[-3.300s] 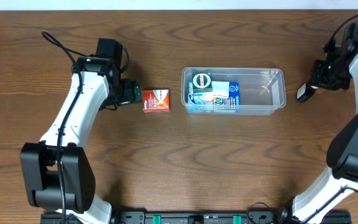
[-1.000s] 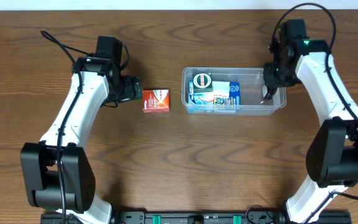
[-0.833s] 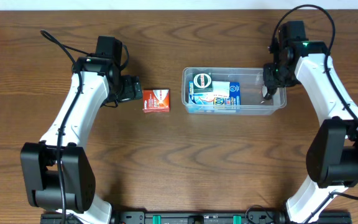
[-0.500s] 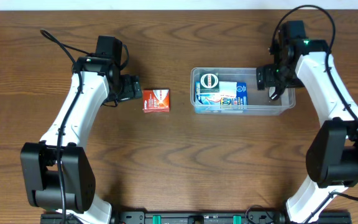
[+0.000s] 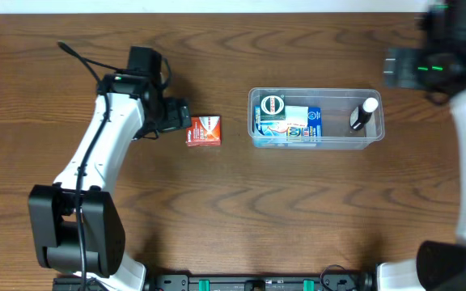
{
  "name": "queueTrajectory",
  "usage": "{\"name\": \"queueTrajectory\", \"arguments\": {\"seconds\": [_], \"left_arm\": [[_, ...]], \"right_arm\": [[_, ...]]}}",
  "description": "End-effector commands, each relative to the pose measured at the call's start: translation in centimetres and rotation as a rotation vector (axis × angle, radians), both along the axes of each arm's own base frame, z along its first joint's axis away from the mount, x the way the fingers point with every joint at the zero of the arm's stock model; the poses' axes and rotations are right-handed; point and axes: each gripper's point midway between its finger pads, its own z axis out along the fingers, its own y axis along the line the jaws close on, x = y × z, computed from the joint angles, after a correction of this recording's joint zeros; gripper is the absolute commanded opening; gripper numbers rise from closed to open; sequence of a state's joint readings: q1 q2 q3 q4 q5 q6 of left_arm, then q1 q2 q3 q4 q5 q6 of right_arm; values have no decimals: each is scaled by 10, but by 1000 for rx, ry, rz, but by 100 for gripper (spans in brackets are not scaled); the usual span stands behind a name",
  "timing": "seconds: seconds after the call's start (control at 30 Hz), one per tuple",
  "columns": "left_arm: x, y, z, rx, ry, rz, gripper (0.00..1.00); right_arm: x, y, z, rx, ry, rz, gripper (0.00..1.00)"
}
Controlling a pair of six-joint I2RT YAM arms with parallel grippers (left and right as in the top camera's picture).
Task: Pack container
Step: 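Release the bottle and raise the right gripper away, then lower the left gripper onto the small red box and grasp it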
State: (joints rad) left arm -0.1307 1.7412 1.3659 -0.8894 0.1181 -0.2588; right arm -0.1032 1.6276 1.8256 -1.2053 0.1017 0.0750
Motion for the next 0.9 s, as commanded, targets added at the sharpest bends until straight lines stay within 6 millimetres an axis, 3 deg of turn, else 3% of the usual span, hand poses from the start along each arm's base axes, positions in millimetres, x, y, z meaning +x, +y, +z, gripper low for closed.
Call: {"name": "queueTrajectory", "arguments": {"seconds": [0.0,0.17,0.37,0.57,0.87], "left_arm": [[-4,-24,-3,-23,8,-55,98],[1,-43,-10,16,-13,-52,98],[9,-60,-29,29,-17,-51,98],[14,-65,-66,44,32,-62,98],[17,-66,-104,66,81,-66,98]], "right_arm": [[-20,-51,2,2,15,-168,99],[-45,-107,-17,26,77,-324,99],[-54,-129,-38,94,115,-387,99],[-53,-134,-52,105,150,-395,99],[-52,-134,-53,105,148,-396,99]]}}
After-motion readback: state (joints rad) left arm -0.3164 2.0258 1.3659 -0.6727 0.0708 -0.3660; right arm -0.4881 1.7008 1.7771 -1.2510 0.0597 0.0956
